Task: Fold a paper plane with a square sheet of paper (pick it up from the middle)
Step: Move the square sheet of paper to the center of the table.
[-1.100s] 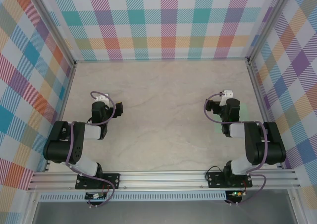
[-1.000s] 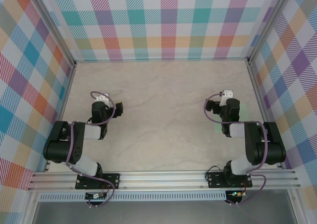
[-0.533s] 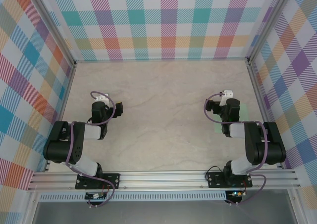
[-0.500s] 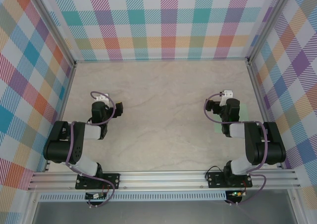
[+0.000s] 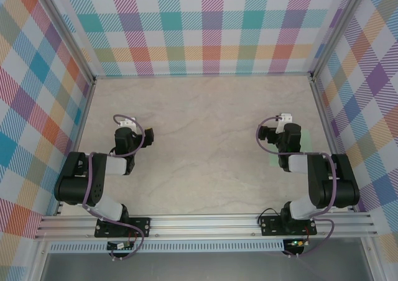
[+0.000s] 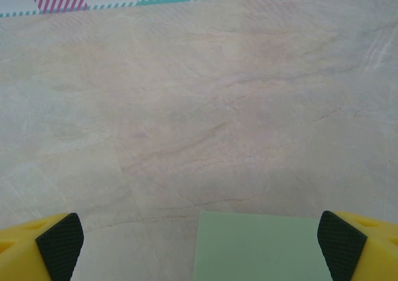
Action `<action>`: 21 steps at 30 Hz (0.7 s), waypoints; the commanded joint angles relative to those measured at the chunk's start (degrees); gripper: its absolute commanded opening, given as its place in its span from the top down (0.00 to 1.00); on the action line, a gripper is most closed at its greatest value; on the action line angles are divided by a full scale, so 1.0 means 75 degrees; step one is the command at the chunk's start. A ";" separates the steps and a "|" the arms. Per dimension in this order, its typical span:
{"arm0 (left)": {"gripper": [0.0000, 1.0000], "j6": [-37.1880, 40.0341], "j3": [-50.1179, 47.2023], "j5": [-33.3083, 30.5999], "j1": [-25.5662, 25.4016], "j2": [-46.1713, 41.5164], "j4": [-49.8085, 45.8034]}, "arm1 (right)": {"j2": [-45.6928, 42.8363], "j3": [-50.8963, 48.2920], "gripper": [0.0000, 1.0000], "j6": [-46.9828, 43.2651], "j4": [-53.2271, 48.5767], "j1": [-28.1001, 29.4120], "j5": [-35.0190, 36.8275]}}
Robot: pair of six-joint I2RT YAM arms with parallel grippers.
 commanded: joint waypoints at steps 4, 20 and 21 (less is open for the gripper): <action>0.00 -0.0467 0.0651 -0.0634 0.0028 -0.1392 -0.2160 | -0.1416 0.1050 0.00 0.0774 -0.2814 -0.0035 0.0334; 0.00 -0.3402 0.3577 0.0384 0.0022 -0.2855 -0.8523 | -0.0341 0.3604 0.00 0.4511 -0.8729 -0.0030 -0.0266; 0.00 -0.3334 0.3675 0.0673 0.0015 -0.2885 -0.8643 | -0.0250 0.3613 0.00 0.4618 -0.8794 -0.0034 -0.0192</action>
